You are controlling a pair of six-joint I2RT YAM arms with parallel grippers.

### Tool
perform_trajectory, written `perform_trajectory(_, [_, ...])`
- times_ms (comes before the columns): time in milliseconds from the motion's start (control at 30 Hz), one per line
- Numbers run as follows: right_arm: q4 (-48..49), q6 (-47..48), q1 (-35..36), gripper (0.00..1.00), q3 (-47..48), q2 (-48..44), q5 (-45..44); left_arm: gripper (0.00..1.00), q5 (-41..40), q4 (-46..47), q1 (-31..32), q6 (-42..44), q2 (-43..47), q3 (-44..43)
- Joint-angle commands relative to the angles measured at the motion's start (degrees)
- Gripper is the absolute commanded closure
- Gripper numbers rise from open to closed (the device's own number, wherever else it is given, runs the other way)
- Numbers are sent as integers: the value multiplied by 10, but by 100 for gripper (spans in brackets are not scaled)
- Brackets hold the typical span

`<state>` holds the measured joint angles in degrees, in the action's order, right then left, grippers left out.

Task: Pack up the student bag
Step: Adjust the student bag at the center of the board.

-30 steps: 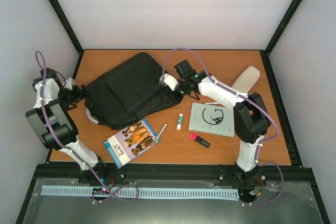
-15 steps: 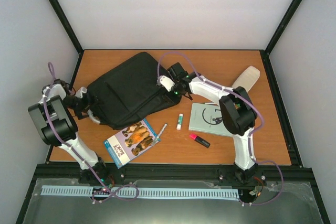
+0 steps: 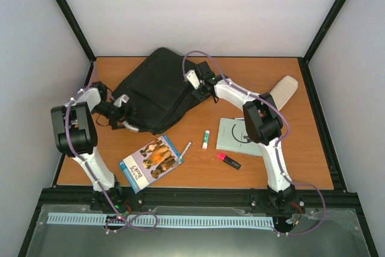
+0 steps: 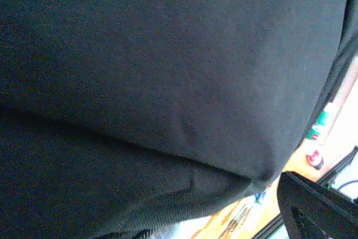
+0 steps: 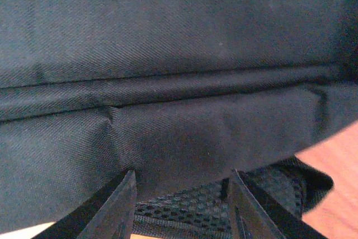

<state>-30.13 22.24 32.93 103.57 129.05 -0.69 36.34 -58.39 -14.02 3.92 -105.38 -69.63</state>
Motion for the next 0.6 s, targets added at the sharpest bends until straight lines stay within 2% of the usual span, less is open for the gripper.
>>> perform_trajectory(0, [40,33,-15,52,21,25,-94,1,50,-10,72,33,-15,-37])
perform_trajectory(233, [22,30,-38,44,18,-19,-88,5,22,-31,164,64,-24,-61])
perform_trajectory(333, [-1,27,-50,38,3,-82,-45,5,9,-61,167,90,-1,-62])
perform_trajectory(567, [-19,8,-57,23,-97,-216,-16,5,-22,-107,158,192,108,-19])
